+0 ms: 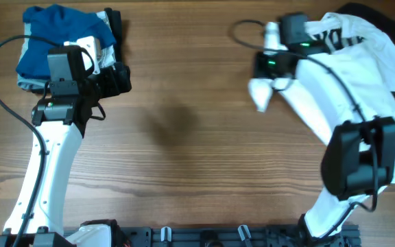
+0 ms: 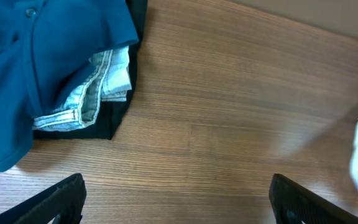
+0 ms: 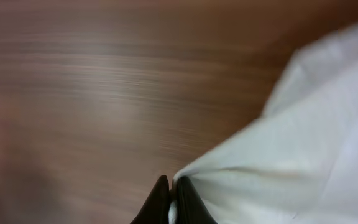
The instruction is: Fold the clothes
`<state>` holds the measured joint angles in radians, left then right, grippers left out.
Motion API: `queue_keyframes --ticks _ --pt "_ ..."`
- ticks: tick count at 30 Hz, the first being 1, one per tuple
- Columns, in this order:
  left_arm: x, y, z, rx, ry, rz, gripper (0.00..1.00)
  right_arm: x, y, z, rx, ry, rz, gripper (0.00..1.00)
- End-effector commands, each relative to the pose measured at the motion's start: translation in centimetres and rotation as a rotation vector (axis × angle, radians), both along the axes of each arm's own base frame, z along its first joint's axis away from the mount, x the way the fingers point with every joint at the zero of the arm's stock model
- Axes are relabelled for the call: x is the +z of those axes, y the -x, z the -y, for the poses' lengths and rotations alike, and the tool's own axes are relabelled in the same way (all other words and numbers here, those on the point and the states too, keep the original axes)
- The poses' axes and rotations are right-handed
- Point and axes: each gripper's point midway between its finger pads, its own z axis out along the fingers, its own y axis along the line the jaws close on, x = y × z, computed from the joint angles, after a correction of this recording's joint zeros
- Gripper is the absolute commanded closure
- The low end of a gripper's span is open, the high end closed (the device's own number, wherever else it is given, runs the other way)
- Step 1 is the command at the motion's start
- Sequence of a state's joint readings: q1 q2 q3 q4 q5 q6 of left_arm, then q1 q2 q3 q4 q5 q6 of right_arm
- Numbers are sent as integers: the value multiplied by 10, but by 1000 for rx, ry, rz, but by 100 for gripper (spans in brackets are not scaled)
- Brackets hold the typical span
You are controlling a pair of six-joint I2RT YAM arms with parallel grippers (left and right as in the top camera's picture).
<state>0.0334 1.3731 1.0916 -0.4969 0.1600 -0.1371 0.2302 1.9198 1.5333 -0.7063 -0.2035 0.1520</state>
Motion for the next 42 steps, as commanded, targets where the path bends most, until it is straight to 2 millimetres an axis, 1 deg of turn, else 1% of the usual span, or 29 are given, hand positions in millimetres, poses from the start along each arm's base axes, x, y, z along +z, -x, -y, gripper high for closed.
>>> queue_keyframes --ticks 1,4,5,8,11,13,14,15,16,18,20,21,23,25,27,29,30,31,34,36,38,40,42 --pt "7 -4 -20 57 -13 17 5 35 26 -99 234 -82 80 96" --pt "6 -3 -34 93 -13 16 6 48 52 -159 354 -115 120 96" --pt "6 -3 -39 104 -13 16 6 52 62 -177 394 -124 132 96" --pt "6 -2 -51 135 -13 15 5 65 92 -220 500 -148 159 96" --pt "5 0 -59 155 -13 9 4 72 118 -247 594 -166 169 96" --pt "4 1 -62 163 -13 3 3 74 131 -257 633 -179 159 94" --pt "3 2 -63 167 -12 -2 3 75 134 -258 642 -181 153 82" --pt "2 3 -64 169 -11 -7 2 77 137 -257 645 -179 146 65" --pt "2 4 -64 170 -11 -12 2 80 139 -255 644 -176 141 52" --pt "-1 6 -64 169 -10 -26 1 91 137 -244 623 -174 140 33" --pt "-3 9 -63 167 -11 -42 0 107 128 -225 574 -176 147 18" --pt "-5 11 -63 166 -10 -50 0 115 122 -211 527 -180 147 12" --pt "-10 16 -62 166 -7 -79 0 136 107 -174 420 -180 158 2" --pt "-15 22 -57 150 0 -112 0 153 95 -127 302 -171 161 0" --pt "-21 28 -40 43 2 -137 1 164 87 -87 212 -158 163 0" --pt "-29 32 -24 -29 7 -167 0 172 82 -45 116 -146 158 0" --pt "-37 37 -16 -51 11 -200 0 173 81 -30 84 -138 153 0" --pt "-48 42 -7 -79 11 -243 0 172 81 -10 49 -121 143 0" --pt "-79 59 14 -147 11 -372 2 165 82 20 0 -91 103 0" --pt "-103 76 30 -194 15 -496 5 158 82 37 -48 -59 80 0" --pt "-119 90 46 -245 36 -586 8 154 82 51 -90 -21 68 0" --pt "-133 104 58 -282 25 -672 14 151 83 61 -119 10 58 0" --pt "-146 115 62 -293 -12 -746 16 148 86 68 -157 28 37 0"
